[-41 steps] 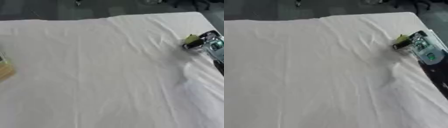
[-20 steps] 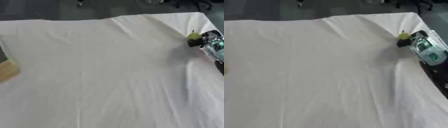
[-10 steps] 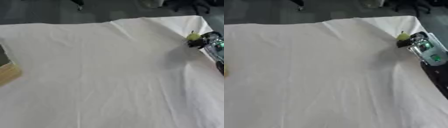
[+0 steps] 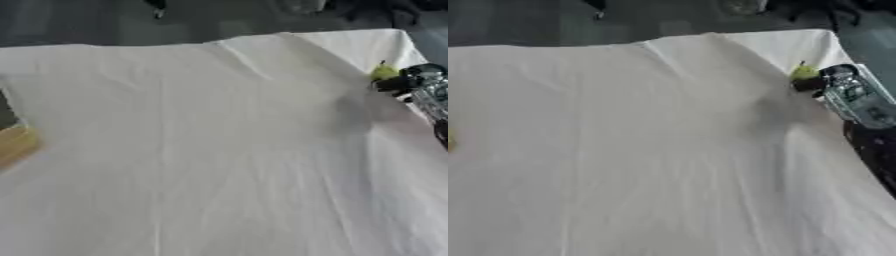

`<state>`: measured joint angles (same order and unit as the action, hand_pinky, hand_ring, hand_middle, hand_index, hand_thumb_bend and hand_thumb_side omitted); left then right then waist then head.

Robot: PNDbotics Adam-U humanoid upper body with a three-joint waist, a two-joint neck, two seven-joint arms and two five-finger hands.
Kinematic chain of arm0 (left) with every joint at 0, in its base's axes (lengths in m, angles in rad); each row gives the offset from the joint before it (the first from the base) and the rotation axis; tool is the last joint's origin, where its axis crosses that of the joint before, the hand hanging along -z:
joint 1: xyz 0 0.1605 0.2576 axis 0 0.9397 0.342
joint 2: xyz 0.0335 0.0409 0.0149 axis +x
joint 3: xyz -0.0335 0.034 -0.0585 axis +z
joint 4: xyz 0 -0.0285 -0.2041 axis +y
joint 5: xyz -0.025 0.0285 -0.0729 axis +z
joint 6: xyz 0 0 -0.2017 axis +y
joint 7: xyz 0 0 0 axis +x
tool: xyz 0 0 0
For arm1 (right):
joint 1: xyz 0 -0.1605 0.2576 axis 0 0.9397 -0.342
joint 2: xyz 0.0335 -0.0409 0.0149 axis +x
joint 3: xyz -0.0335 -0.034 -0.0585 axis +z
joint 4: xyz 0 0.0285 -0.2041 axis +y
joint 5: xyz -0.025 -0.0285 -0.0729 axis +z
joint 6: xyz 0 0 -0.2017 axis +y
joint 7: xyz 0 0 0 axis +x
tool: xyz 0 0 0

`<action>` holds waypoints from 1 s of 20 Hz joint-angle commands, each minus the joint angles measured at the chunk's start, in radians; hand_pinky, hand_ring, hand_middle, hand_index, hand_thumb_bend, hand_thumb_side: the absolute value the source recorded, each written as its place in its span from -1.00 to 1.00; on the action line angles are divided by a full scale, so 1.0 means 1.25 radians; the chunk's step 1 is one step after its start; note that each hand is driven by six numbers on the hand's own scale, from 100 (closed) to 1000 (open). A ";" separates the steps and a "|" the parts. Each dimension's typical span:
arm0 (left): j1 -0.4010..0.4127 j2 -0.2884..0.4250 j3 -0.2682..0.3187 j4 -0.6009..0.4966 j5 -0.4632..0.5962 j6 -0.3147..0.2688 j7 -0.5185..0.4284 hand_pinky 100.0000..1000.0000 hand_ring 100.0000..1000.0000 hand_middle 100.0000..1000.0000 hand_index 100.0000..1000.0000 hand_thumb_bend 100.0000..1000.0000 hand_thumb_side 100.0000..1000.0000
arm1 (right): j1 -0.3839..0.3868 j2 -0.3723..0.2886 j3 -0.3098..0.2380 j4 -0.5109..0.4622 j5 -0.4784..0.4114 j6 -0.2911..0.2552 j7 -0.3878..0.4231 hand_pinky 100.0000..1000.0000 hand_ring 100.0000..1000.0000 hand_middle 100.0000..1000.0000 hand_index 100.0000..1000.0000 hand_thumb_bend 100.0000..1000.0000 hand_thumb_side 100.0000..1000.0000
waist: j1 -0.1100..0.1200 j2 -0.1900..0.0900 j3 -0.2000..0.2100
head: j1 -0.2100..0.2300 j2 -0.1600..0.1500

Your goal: Pick up the objects with one hand, pass them to the other hand, and then place them into the box on the other side of the table.

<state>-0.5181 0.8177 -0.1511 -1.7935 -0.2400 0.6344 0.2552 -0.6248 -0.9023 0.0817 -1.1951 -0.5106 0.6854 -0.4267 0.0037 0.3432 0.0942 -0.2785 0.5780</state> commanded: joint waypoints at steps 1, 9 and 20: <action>-0.005 0.027 0.009 -0.007 -0.007 0.001 -0.002 0.15 0.33 0.26 0.54 -1.00 0.17 | -0.010 -0.040 -0.006 -0.004 -0.053 0.108 -0.169 0.68 0.37 0.07 0.33 -0.73 -1.00 | -0.001 -0.021 -0.001 | -0.002 -0.001; -0.004 0.026 0.007 -0.008 -0.008 0.003 -0.006 0.16 0.33 0.26 0.54 -1.00 0.17 | -0.006 -0.040 0.002 -0.004 -0.136 0.082 -0.232 0.68 0.38 0.12 0.36 -0.75 -1.00 | 0.000 -0.020 -0.001 | -0.005 -0.001; -0.002 0.027 0.006 -0.006 -0.010 0.004 -0.009 0.16 0.34 0.26 0.54 -1.00 0.18 | -0.004 -0.043 0.002 -0.008 -0.173 0.069 -0.256 0.68 0.39 0.15 0.40 -0.53 -1.00 | 0.000 -0.020 -0.002 | -0.003 0.001</action>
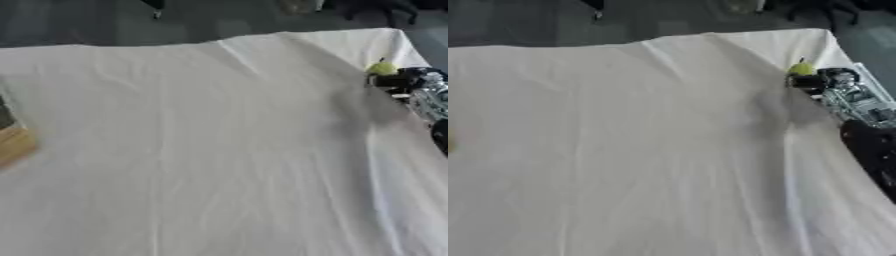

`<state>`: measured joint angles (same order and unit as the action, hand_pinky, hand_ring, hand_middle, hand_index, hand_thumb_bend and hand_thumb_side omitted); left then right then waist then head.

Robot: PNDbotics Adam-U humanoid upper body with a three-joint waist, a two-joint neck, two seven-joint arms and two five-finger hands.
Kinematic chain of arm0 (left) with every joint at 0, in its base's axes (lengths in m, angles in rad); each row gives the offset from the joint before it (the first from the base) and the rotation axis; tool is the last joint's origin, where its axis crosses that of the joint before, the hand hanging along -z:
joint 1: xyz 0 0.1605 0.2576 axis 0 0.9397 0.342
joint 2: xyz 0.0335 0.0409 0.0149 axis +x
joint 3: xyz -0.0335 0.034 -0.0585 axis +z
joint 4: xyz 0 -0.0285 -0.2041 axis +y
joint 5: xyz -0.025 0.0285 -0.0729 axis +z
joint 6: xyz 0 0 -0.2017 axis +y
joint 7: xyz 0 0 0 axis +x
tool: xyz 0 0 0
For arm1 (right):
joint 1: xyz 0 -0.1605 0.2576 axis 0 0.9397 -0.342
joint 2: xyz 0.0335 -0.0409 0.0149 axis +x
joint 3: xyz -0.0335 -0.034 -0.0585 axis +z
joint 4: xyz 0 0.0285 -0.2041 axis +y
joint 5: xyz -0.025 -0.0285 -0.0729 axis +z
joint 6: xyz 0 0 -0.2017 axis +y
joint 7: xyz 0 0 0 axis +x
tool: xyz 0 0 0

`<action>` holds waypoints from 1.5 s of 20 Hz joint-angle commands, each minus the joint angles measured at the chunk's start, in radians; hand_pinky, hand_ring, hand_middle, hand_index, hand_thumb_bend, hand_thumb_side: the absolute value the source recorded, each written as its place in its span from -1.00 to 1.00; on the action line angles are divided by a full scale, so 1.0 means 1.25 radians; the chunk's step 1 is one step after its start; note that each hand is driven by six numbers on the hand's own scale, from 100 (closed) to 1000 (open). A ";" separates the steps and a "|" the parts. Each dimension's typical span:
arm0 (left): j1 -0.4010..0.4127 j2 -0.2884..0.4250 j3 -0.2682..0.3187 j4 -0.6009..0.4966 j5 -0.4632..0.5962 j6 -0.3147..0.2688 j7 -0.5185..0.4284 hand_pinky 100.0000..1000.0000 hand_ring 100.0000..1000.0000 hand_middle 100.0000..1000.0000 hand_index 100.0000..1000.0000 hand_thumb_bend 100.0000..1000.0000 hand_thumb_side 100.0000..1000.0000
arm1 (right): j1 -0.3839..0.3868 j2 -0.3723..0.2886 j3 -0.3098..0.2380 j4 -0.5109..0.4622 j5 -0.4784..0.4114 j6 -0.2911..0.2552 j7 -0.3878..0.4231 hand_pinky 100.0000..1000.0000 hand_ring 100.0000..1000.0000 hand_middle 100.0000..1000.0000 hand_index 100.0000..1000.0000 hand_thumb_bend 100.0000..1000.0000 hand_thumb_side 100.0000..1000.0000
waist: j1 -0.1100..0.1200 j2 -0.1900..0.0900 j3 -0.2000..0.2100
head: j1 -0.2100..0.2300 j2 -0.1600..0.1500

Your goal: Pick up the objects with one hand, pass them to the other hand, and then place them into the box on the other side of the table.

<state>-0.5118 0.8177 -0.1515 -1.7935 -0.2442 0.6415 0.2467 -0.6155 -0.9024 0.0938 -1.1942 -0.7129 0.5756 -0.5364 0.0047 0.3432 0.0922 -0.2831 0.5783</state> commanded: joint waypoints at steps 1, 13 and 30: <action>-0.007 0.027 0.006 -0.006 -0.007 -0.001 -0.002 0.16 0.34 0.26 0.54 -1.00 0.18 | -0.013 -0.042 -0.007 -0.008 -0.013 0.155 -0.168 0.68 0.40 0.15 0.42 -0.46 -1.00 | -0.001 -0.020 0.000 | 0.001 0.001; -0.007 0.027 0.005 -0.005 -0.011 0.002 -0.009 0.16 0.34 0.26 0.54 -1.00 0.17 | -0.019 -0.038 -0.007 0.014 -0.031 0.136 -0.162 0.67 0.40 0.15 0.41 -0.66 -1.00 | -0.001 -0.019 0.004 | 0.000 0.001; -0.004 0.027 0.004 -0.004 -0.012 0.002 -0.013 0.17 0.34 0.27 0.55 -1.00 0.18 | -0.014 -0.044 -0.002 -0.020 0.141 0.221 -0.176 0.67 0.21 -0.17 0.19 -1.00 -1.00 | -0.001 -0.023 0.002 | 0.001 0.003</action>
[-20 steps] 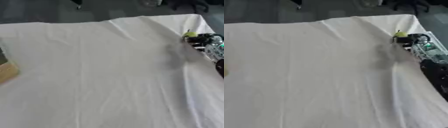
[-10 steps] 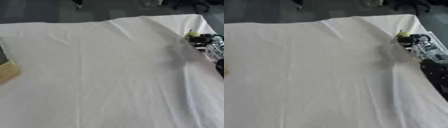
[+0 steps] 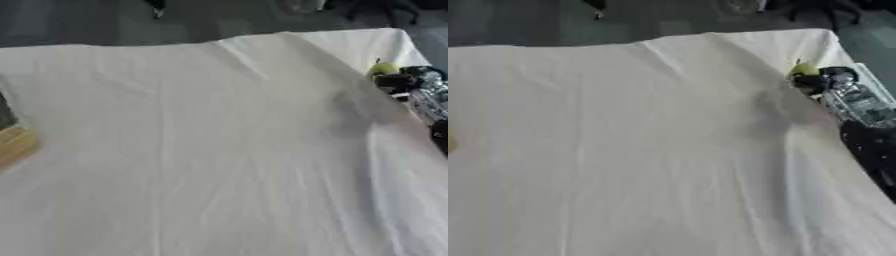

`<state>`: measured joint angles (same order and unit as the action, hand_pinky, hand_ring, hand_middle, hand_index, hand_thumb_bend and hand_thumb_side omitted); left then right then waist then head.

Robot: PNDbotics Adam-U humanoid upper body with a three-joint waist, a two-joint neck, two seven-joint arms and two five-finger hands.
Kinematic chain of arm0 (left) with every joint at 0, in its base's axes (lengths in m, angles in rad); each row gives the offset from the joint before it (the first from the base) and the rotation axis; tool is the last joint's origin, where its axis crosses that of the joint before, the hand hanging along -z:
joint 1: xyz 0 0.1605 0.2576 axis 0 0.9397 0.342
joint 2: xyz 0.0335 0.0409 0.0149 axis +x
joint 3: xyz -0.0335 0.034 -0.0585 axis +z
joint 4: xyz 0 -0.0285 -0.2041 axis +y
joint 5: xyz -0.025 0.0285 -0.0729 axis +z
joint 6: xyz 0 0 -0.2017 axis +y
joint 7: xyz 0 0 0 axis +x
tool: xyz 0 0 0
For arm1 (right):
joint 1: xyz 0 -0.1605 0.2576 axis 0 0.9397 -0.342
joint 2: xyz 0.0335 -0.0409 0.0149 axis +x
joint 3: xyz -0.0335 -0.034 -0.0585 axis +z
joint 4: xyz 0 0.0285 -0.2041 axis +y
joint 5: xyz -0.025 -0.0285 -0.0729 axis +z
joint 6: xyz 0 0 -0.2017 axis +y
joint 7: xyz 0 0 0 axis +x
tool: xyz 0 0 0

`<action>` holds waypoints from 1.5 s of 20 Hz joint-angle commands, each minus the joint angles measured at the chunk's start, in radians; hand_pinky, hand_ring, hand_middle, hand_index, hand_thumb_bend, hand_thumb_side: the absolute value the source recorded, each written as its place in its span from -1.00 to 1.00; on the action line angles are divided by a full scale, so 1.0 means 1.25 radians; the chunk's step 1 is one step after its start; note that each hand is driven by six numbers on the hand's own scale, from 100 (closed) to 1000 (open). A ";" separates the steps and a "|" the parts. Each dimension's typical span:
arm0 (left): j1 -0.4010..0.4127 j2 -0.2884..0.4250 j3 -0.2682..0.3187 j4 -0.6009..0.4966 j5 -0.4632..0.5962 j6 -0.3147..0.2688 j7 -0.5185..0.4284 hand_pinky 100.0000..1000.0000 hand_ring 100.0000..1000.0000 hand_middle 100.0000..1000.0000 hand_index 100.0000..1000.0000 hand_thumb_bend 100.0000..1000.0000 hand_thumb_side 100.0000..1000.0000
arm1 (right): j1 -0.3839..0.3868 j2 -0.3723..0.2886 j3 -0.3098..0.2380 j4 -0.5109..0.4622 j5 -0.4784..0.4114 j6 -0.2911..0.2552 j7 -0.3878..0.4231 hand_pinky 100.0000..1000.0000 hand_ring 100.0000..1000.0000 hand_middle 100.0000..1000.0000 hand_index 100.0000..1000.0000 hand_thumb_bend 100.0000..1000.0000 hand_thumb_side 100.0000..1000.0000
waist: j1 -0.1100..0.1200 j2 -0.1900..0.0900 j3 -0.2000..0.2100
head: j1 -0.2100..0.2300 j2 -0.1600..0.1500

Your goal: Pick up the objects with one hand, pass them to the other hand, and then place them into the box on the other side of the table.

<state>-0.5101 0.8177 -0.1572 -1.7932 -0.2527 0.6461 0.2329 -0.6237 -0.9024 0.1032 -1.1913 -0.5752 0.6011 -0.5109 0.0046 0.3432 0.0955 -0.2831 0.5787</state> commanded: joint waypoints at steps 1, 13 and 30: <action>-0.005 0.027 0.008 -0.004 -0.005 -0.001 -0.003 0.17 0.34 0.27 0.55 -1.00 0.18 | -0.006 -0.045 -0.010 -0.027 0.044 0.207 -0.200 0.67 0.21 -0.17 0.19 -1.00 -1.00 | -0.001 -0.024 -0.001 | 0.002 0.003; -0.001 0.028 0.008 -0.004 -0.006 -0.001 -0.006 0.16 0.34 0.27 0.55 -1.00 0.17 | 0.012 -0.057 -0.028 -0.099 0.149 0.245 -0.257 0.68 0.15 -0.37 0.04 -1.00 -1.00 | 0.001 -0.036 -0.007 | 0.020 0.011; -0.012 0.030 0.004 -0.010 -0.009 -0.010 -0.017 0.16 0.34 0.27 0.54 -1.00 0.19 | 0.110 0.008 -0.011 -0.507 0.415 0.245 -0.272 0.58 0.03 -0.45 -0.03 -1.00 -1.00 | 0.007 -0.059 -0.013 | 0.104 0.031</action>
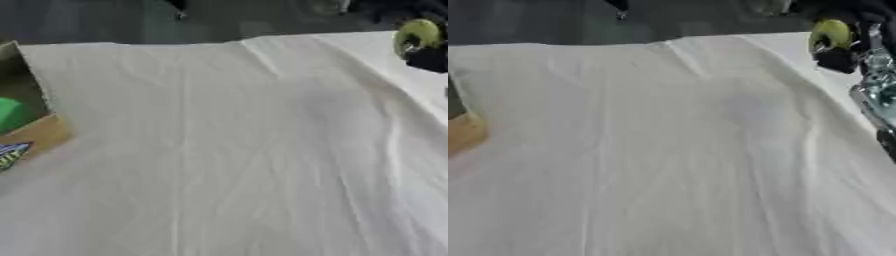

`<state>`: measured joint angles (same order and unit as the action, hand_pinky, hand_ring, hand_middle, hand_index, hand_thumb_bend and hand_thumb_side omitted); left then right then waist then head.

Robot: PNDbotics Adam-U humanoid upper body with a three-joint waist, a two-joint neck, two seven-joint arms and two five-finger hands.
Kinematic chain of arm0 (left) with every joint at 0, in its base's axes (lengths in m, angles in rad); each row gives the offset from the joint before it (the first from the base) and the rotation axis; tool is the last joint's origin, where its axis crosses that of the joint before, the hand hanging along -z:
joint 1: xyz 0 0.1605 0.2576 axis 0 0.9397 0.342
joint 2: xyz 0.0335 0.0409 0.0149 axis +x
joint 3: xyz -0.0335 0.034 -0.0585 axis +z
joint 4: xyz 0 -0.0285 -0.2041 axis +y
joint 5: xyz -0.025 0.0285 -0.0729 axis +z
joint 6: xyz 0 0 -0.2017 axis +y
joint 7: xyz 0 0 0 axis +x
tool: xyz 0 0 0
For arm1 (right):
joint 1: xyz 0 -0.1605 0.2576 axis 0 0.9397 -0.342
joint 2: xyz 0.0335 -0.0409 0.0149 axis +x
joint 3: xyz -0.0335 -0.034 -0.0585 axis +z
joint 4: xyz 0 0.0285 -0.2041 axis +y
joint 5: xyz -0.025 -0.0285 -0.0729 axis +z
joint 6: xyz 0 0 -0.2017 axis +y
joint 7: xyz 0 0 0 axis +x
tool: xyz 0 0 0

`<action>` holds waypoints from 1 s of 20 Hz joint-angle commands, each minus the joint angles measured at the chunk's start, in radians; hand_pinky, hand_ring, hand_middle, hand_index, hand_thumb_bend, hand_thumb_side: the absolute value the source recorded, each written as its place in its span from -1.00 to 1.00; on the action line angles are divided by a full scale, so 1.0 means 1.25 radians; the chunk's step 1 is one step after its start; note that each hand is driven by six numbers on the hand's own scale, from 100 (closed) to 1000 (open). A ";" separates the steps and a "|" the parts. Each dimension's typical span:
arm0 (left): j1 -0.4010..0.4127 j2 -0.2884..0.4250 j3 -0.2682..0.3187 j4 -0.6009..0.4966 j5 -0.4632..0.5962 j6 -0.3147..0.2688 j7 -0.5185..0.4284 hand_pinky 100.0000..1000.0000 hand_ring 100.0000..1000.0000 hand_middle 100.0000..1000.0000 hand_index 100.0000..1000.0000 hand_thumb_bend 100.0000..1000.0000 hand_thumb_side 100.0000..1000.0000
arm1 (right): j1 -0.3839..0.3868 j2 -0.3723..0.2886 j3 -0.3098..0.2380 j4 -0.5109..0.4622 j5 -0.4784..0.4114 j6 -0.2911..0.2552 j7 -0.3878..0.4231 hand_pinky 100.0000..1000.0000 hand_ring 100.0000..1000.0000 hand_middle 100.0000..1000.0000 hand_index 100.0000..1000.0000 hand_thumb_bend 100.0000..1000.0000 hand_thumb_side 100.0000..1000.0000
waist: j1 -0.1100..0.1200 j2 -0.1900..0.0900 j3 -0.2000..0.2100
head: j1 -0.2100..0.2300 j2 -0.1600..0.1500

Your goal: Pick up the objects with one hand, pass them to the other hand, and then place them into the box on the other side of the table.

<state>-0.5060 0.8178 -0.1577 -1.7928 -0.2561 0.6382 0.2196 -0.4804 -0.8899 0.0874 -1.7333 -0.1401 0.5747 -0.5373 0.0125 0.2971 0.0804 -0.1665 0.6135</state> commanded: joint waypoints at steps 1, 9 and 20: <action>-0.017 0.030 0.003 -0.013 -0.007 -0.007 -0.009 0.16 0.34 0.27 0.54 -1.00 0.14 | -0.003 0.007 0.006 -0.097 0.093 0.266 -0.236 0.58 0.03 -0.45 -0.03 -1.00 -1.00 | 0.002 -0.024 0.000 | 0.014 0.004; -0.022 0.031 0.001 -0.025 -0.012 -0.017 -0.021 0.15 0.34 0.26 0.54 -1.00 0.12 | -0.016 0.061 0.039 -0.196 0.247 0.266 -0.105 0.57 0.03 -0.45 -0.03 -1.00 -1.00 | 0.003 -0.037 0.001 | 0.024 0.008; -0.050 0.034 -0.032 -0.037 0.002 -0.075 -0.086 0.16 0.34 0.26 0.54 -1.00 0.12 | -0.088 0.154 0.121 -0.213 0.419 0.234 0.038 0.55 0.02 -0.44 -0.03 -1.00 -1.00 | 0.003 -0.055 -0.006 | 0.035 0.019</action>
<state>-0.5529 0.8187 -0.2022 -1.8242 -0.2546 0.5525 0.1243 -0.5730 -0.6917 0.2378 -1.9781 0.3541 0.7388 -0.3733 0.0156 0.2573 0.0743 -0.1253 0.6312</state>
